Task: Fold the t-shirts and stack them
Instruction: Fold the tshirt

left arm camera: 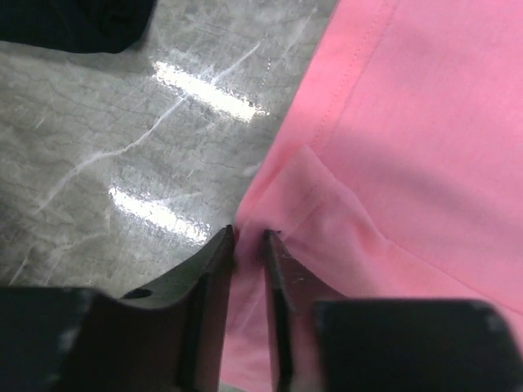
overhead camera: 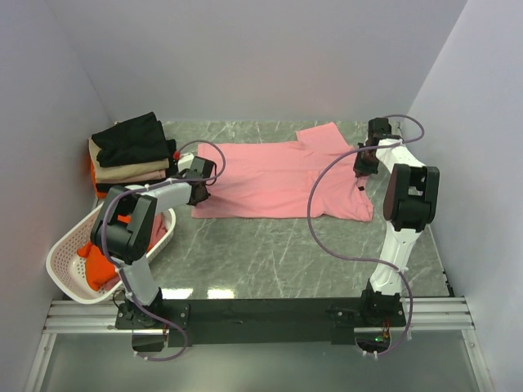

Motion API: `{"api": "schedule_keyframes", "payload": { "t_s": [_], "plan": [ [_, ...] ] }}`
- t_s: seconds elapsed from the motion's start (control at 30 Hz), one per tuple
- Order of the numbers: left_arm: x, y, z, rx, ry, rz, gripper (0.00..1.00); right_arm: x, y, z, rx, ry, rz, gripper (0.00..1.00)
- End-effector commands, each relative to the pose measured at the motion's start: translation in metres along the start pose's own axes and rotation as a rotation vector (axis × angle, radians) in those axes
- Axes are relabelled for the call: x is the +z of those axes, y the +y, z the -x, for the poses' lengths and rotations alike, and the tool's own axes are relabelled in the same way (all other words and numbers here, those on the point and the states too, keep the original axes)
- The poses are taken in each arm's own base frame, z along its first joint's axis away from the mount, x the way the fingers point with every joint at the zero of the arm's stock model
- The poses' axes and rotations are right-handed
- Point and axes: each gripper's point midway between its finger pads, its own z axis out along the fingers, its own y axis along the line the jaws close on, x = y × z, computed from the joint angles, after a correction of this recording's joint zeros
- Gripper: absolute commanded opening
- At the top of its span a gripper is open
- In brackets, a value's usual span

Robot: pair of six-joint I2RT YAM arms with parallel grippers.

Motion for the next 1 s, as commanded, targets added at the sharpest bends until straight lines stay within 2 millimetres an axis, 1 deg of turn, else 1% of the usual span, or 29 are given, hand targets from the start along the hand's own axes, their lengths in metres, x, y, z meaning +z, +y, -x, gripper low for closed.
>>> {"api": "schedule_keyframes", "payload": {
  "t_s": [0.0,0.03,0.1,0.13,0.37,0.43,0.47,0.5,0.53,0.6,0.63,0.67,0.7,0.73,0.8,0.83,0.9,0.93,0.97],
  "plan": [
    [0.001,0.006,-0.001,0.008,-0.003,0.027,0.22,-0.013,-0.007,0.016,0.022,-0.062,-0.016,0.00],
    [0.000,0.006,-0.001,0.006,-0.004,0.028,0.12,-0.013,-0.008,0.016,0.026,-0.060,-0.017,0.00],
    [0.000,0.008,-0.002,0.009,-0.002,0.035,0.03,-0.013,-0.010,0.015,0.032,-0.059,-0.019,0.00],
    [0.000,0.008,-0.002,0.007,-0.002,0.037,0.01,-0.013,-0.011,0.015,0.034,-0.060,-0.021,0.00],
    [-0.005,0.016,0.001,0.000,-0.013,0.064,0.01,-0.012,-0.015,0.016,0.047,-0.056,-0.028,0.00],
    [-0.007,0.015,0.001,-0.003,-0.013,0.060,0.01,-0.011,-0.015,0.016,0.048,-0.055,-0.021,0.00],
    [-0.006,0.015,0.001,-0.002,-0.011,0.058,0.03,-0.011,-0.014,0.016,0.048,-0.056,-0.018,0.00],
    [-0.007,0.014,0.001,-0.002,-0.011,0.054,0.05,-0.011,-0.012,0.015,0.045,-0.053,-0.011,0.00],
    [-0.006,0.013,0.002,0.000,-0.011,0.050,0.13,-0.012,-0.013,0.016,0.045,-0.054,-0.010,0.00],
    [-0.008,0.008,0.005,-0.002,-0.014,0.031,0.23,-0.015,-0.013,0.018,0.044,-0.065,-0.008,0.04],
    [-0.010,0.005,0.008,-0.001,-0.019,0.021,0.33,-0.016,-0.012,0.018,0.042,-0.066,-0.009,0.12],
    [-0.012,0.002,0.013,-0.001,-0.031,0.018,0.38,-0.019,-0.012,0.019,0.041,-0.072,-0.007,0.16],
    [-0.015,0.000,0.017,-0.002,-0.040,0.015,0.44,-0.021,-0.012,0.020,0.042,-0.077,-0.006,0.23],
    [-0.018,-0.002,0.021,0.000,-0.047,0.013,0.53,-0.024,-0.011,0.020,0.040,-0.081,-0.001,0.26],
    [-0.028,-0.006,0.033,-0.004,-0.073,0.006,0.61,-0.031,-0.011,0.022,0.043,-0.093,-0.001,0.35],
    [-0.032,-0.008,0.038,-0.006,-0.084,0.002,0.69,-0.038,-0.011,0.024,0.045,-0.110,0.002,0.37],
    [-0.044,-0.014,0.052,-0.020,-0.119,-0.018,0.74,-0.044,-0.010,0.022,0.053,-0.117,0.005,0.41],
    [-0.048,-0.019,0.056,-0.020,-0.130,-0.032,0.77,-0.051,-0.007,0.024,0.054,-0.135,0.017,0.42],
    [-0.053,-0.026,0.064,-0.029,-0.148,-0.048,0.79,-0.055,-0.005,0.023,0.060,-0.141,0.027,0.42]
  ]
}}
